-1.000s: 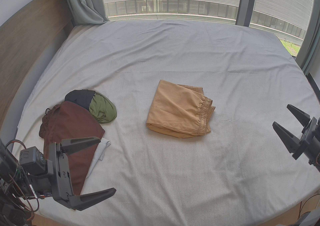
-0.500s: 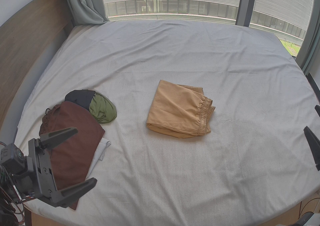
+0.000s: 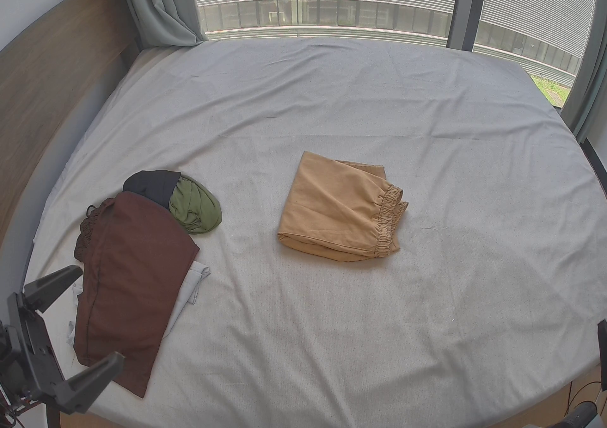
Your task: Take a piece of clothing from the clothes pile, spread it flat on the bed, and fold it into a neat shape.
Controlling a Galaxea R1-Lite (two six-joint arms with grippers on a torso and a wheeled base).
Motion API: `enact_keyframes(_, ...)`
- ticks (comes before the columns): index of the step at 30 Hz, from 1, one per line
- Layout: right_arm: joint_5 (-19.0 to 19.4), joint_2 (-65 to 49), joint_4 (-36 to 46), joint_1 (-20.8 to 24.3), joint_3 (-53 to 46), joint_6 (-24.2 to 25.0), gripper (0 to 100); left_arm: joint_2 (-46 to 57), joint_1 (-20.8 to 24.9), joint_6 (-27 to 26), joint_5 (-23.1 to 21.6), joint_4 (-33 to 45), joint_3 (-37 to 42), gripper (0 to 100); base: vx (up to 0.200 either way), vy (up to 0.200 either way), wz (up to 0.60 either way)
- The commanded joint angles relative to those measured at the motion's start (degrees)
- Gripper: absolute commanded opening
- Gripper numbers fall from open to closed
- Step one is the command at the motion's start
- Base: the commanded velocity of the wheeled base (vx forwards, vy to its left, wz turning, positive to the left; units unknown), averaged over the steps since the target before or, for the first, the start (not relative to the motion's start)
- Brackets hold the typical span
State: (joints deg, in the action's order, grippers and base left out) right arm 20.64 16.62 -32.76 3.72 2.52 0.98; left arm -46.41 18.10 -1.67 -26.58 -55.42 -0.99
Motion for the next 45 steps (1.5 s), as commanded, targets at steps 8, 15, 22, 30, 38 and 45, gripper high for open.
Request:
enact_keyframes(8, -0.16, -12.92, 6.74, -0.64, -2.52, 2.72, 100, 28.22, -5.89, 0.62, 1.61, 21.49, 0.81, 100, 0.0, 0.0, 0.0)
enact_keyframes(15, -3.85, -16.62, 24.58, -3.63, -2.52, -0.01, 100, 37.18, -7.38, 1.41, 4.95, 31.34, 0.99, 100, 0.0, 0.0, 0.0)
enact_keyframes(22, -14.13, -16.18, 28.1, -3.63, -2.52, -3.44, 100, 41.31, -9.67, 2.72, 6.98, 36.35, 0.9, 100, 0.0, 0.0, 0.0)
enact_keyframes(30, -20.81, -16.18, 31.0, -3.63, -2.52, -2.56, 100, 41.4, -13.8, 2.64, 9.52, 39.6, 0.99, 100, 0.0, 0.0, 0.0)
enact_keyframes(38, -20.64, -16.18, 32.76, -3.63, -2.44, -1.85, 100, 46.41, -18.19, 1.32, 10.05, 50.58, 0.99, 100, 0.0, 0.0, 0.0)
enact_keyframes(45, -20.64, -16.09, 32.76, -3.63, -2.52, -1.85, 100, 46.41, -18.19, 0.97, 13.66, 50.94, 0.9, 100, 0.0, 0.0, 0.0)
